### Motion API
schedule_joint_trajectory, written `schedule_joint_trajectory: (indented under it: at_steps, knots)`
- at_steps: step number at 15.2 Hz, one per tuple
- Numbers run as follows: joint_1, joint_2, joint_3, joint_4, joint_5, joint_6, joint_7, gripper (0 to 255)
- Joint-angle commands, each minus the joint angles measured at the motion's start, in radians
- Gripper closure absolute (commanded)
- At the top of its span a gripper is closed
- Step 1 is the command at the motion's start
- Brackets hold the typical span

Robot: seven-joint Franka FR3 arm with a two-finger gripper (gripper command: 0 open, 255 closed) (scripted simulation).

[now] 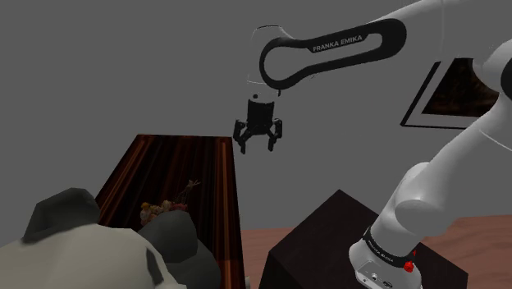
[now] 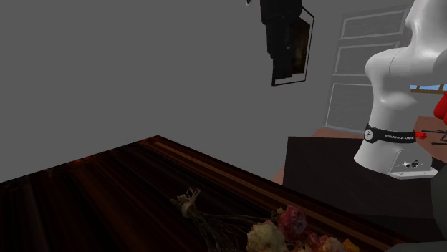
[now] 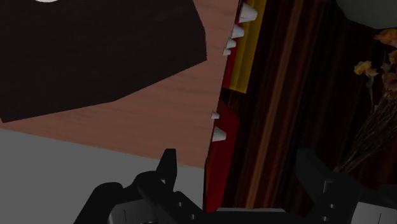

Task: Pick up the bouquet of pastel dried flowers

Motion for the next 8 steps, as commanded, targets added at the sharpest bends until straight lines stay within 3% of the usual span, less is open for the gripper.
schedule_joint_trajectory:
  at_steps: [1,8]
  knots:
    - [0.008,0.077,0.024,0.045,0.001,0.025,0.052,0]
    - [0.050,0.347,0.073,0.228,-0.025,0.088,0.218,0]
